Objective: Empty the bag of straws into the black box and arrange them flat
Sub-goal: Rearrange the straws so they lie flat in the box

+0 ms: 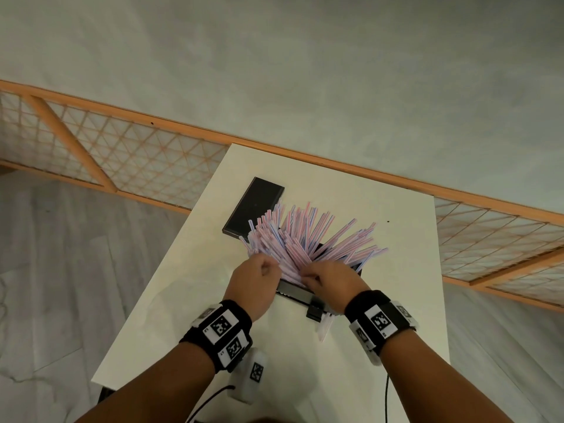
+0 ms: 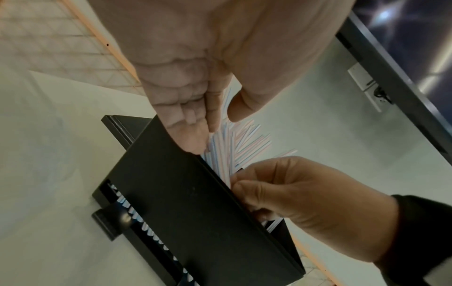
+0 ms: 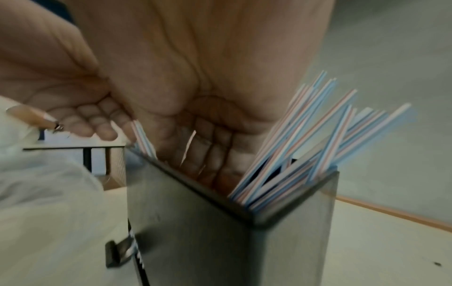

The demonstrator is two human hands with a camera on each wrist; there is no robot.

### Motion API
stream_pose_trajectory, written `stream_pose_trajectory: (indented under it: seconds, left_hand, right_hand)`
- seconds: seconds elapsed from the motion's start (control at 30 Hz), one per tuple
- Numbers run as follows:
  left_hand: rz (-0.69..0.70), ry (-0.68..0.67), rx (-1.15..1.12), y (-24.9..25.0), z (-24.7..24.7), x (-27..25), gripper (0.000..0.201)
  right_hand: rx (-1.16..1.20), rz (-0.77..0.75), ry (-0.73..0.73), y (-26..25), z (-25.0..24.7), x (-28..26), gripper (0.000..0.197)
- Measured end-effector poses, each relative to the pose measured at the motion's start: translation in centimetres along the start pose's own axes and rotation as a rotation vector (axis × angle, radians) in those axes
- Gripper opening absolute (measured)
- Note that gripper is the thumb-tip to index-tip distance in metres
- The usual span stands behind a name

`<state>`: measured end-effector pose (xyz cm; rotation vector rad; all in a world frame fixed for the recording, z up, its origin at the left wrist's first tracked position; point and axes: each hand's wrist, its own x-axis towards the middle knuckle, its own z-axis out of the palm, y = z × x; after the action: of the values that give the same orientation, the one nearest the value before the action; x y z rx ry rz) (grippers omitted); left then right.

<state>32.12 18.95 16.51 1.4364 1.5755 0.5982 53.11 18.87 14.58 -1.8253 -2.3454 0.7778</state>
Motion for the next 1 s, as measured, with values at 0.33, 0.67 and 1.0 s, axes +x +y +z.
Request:
stream_pose_trajectory:
  seconds: [0.33,0.67,1.0]
  left_hand:
    - [0.049,-0.014,0.074,-0.8,0.4,-0.2,0.011]
    - [0.013,-0.005,-0.092,-1.7,1.2,-0.7,0.027]
    - [0.187,-0.17,0.037,-1.4,2.0,-2.0,0.005]
  right_hand:
    - [0.168,0.232,0.287,-1.1,-0.9,-4.8,0.029]
    - [0.677,0.678,0.459,5.0,-0.8,-5.5,0.041]
    - [0.625,0.474,0.644,3.1,-1.2,-2.1,0.013]
